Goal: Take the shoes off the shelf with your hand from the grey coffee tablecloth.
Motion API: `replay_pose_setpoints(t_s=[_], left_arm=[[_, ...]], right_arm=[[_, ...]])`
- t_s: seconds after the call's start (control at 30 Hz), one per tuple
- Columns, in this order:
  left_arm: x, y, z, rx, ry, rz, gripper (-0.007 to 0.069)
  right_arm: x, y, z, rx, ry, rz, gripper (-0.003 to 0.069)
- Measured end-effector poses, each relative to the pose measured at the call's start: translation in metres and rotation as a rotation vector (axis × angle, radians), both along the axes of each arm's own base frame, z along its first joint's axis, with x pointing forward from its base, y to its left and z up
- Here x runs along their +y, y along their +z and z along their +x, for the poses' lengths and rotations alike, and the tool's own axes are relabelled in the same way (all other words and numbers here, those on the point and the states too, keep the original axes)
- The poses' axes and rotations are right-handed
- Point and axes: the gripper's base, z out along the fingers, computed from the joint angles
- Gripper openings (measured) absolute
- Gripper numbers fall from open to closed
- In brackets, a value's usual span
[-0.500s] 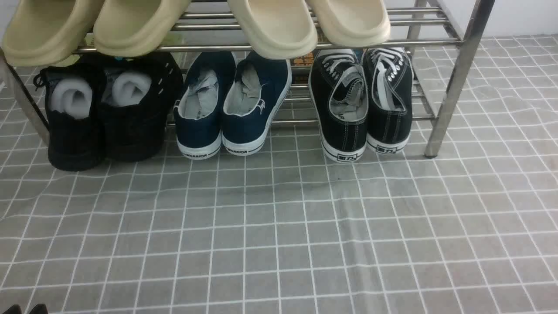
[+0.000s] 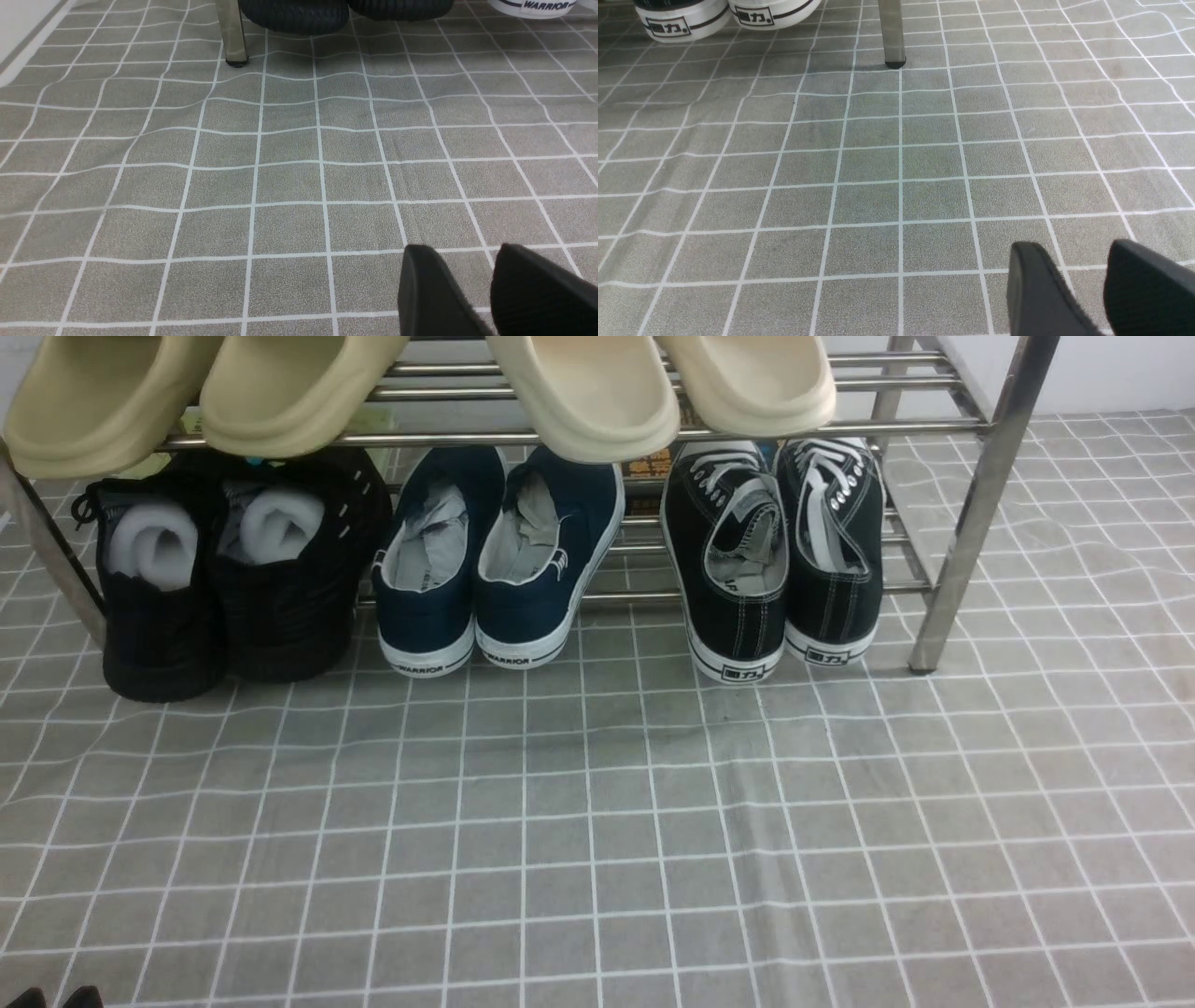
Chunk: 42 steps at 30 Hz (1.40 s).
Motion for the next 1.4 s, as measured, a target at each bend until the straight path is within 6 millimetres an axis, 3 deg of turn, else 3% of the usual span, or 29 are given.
replay_pose_setpoints(t_s=[0.77, 0.83, 0.93, 0.97, 1.03, 1.17, 1.4], left_arm=[[0.000, 0.000, 0.000, 0.000, 0.000, 0.000, 0.0240], [0.000, 0.000, 0.000, 0.000, 0.000, 0.000, 0.0240], [0.000, 0.000, 0.000, 0.000, 0.000, 0.000, 0.0240], [0.000, 0.000, 0.000, 0.000, 0.000, 0.000, 0.0240], [0.000, 0.000, 0.000, 0.000, 0.000, 0.000, 0.0240], [0.000, 0.000, 0.000, 0.000, 0.000, 0.000, 0.0240], [0.000, 0.000, 0.000, 0.000, 0.000, 0.000, 0.0240]], right_arm=[[0.000, 0.001, 0.000, -0.008, -0.004, 0.010, 0.0239], [0.002, 0.001, 0.000, -0.009, -0.013, 0.106, 0.0239], [0.009, 0.002, 0.000, 0.011, -0.044, 0.504, 0.0239], [0.009, 0.003, 0.000, 0.011, -0.046, 0.512, 0.0239], [0.014, 0.004, 0.000, 0.031, -0.060, 0.747, 0.0239], [0.015, 0.007, 0.001, 0.024, -0.066, 0.860, 0.0239], [0.014, 0.014, 0.001, -0.014, -0.052, 0.838, 0.0203]])
